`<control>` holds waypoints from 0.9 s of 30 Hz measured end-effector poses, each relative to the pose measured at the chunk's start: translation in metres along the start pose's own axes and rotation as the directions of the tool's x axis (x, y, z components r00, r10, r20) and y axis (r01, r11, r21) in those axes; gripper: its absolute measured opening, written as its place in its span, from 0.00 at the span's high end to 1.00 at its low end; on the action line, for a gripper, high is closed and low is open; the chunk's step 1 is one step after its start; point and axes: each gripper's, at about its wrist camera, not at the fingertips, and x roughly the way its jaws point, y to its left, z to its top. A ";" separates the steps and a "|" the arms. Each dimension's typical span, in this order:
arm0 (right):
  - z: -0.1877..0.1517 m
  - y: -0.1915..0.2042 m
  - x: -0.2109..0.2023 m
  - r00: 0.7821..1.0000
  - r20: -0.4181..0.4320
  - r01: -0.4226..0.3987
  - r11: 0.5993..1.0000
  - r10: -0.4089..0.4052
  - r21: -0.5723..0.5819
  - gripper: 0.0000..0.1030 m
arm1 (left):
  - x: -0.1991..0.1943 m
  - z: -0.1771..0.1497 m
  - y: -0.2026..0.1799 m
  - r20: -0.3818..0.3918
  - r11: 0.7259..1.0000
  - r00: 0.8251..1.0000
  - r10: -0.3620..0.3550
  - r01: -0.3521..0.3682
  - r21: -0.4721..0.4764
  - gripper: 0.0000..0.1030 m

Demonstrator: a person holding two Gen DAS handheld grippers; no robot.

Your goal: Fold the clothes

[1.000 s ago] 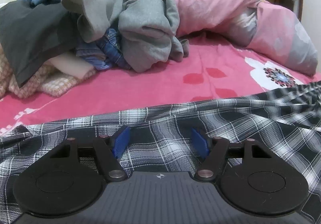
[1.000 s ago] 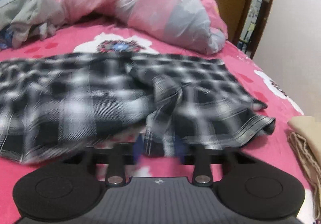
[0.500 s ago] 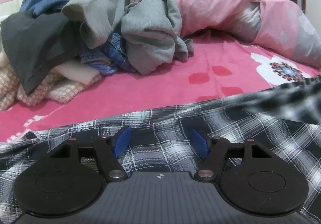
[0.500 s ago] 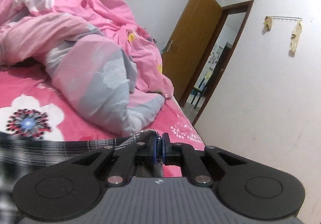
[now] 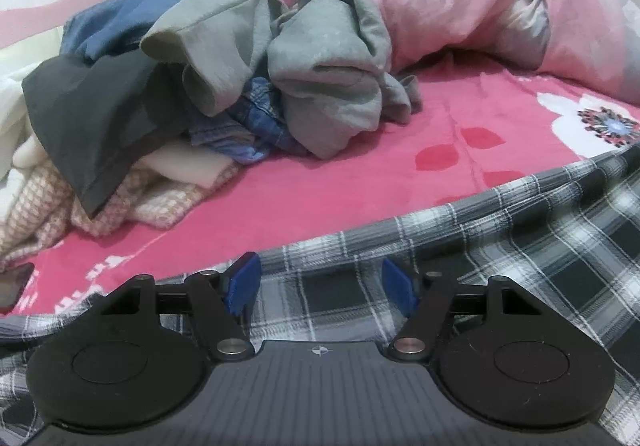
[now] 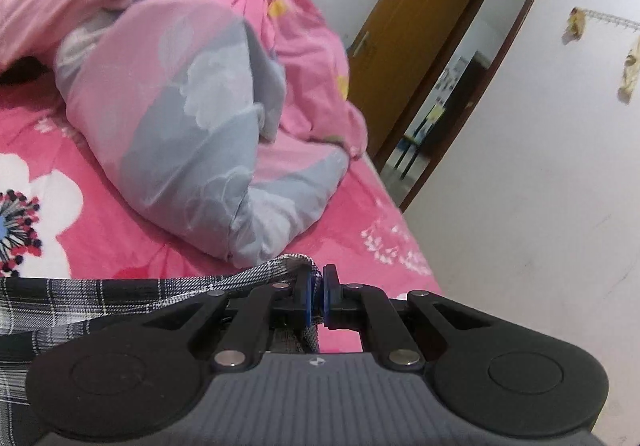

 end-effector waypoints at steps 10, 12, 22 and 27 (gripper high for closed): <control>-0.021 0.026 0.068 0.992 -0.110 -0.054 0.999 0.054 0.004 0.95 | 0.008 0.001 0.004 -0.025 1.000 0.999 0.022 -0.022 -0.019 0.33; -0.029 0.026 0.082 0.986 -0.141 -0.078 0.996 0.083 0.037 0.95 | 0.009 0.001 0.004 -0.028 0.999 0.999 0.023 -0.024 -0.022 0.33; -0.060 -0.068 0.120 0.961 -0.184 -0.043 0.770 0.205 0.637 0.60 | 0.012 0.001 0.007 -0.040 0.999 0.999 0.025 -0.026 -0.034 0.30; -0.051 -0.078 0.078 0.959 -0.070 -0.169 0.750 0.276 0.640 0.59 | 0.010 0.000 0.006 -0.039 0.999 0.999 0.027 -0.029 -0.037 0.29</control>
